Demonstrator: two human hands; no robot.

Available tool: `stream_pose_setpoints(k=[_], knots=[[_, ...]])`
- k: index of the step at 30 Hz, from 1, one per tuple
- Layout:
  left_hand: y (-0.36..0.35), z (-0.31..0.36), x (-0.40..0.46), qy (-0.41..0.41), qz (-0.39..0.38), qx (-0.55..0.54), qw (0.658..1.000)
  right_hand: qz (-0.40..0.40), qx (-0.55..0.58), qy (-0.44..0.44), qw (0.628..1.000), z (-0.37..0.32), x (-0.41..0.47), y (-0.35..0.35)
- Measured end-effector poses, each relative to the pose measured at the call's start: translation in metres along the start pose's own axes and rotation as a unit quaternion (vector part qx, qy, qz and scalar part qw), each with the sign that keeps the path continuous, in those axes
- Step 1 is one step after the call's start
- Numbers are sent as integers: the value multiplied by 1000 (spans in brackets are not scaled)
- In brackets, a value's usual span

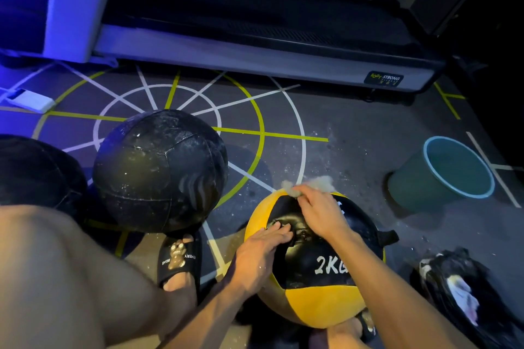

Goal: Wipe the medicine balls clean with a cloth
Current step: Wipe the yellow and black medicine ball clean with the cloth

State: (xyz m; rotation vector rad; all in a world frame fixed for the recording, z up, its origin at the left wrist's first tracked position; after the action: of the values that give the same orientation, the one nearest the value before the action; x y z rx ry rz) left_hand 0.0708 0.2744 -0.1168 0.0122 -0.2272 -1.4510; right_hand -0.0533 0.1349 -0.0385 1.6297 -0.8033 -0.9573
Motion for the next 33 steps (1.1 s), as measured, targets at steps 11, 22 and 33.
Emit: stream_pose_setpoints(k=[11, 22, 33], knots=[[9, -14, -2, 5, -41, 55, 998, 40, 15, 62, 997, 9, -39, -2], [33, 2, 26, 107, -116, 111, 981, 229, 423, -201, 854, 110, -102, 22], [16, 14, 58, 105, -175, 233, 951, 296, 473, -394, 731, 130, -127, -36]])
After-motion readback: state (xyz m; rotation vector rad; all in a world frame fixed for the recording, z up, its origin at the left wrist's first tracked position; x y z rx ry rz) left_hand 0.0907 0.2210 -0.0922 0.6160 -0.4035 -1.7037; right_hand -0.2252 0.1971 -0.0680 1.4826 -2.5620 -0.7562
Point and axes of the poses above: each hand's wrist, its own x-axis towards the middle knuckle, its own y-axis out of the back of the hand, z = x × y, the point moved 2 cm from there along x, towards the middle knuckle, and after that the axes turned 14 degrees about -x, right-handed, at the moved point
